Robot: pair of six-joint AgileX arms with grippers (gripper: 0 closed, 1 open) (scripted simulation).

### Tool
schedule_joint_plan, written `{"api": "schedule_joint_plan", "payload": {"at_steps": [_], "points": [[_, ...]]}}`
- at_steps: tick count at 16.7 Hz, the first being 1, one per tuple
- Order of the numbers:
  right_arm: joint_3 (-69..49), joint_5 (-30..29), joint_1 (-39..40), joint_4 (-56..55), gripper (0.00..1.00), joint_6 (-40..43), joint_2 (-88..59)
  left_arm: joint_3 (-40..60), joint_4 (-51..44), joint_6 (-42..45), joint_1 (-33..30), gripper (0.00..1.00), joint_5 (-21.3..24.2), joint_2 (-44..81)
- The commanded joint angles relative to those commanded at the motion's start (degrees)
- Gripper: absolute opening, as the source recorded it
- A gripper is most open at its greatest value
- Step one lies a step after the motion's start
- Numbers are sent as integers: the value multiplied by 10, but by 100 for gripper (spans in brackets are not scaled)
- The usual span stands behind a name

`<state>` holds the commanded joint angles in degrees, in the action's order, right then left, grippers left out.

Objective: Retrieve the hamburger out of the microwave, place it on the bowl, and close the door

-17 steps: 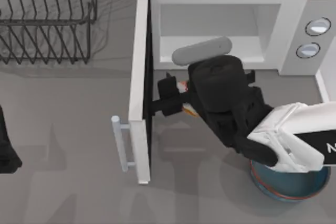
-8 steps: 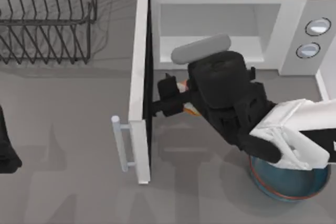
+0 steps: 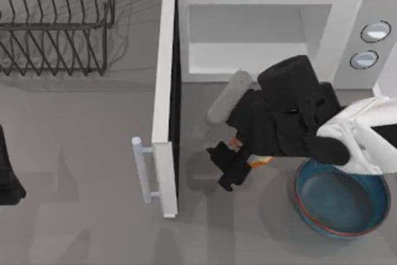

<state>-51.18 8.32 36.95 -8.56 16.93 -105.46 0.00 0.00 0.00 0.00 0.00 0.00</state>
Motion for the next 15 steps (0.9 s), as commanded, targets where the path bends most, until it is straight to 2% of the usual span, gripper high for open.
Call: {"api": "schedule_joint_plan", "payload": {"at_steps": [5,8,11,15], "points": [[7,281,-121,161,0,324,-2,0,0,0,0,100,0,0],[20,418,-206,261,0,508,0,0,0,0,0,100,0,0],[36,511,-287,349,0,653,4,0,0,0,0,100,0,0],[51,562,-365,427,0,762,7,0,0,0,0,100,0,0]]}}
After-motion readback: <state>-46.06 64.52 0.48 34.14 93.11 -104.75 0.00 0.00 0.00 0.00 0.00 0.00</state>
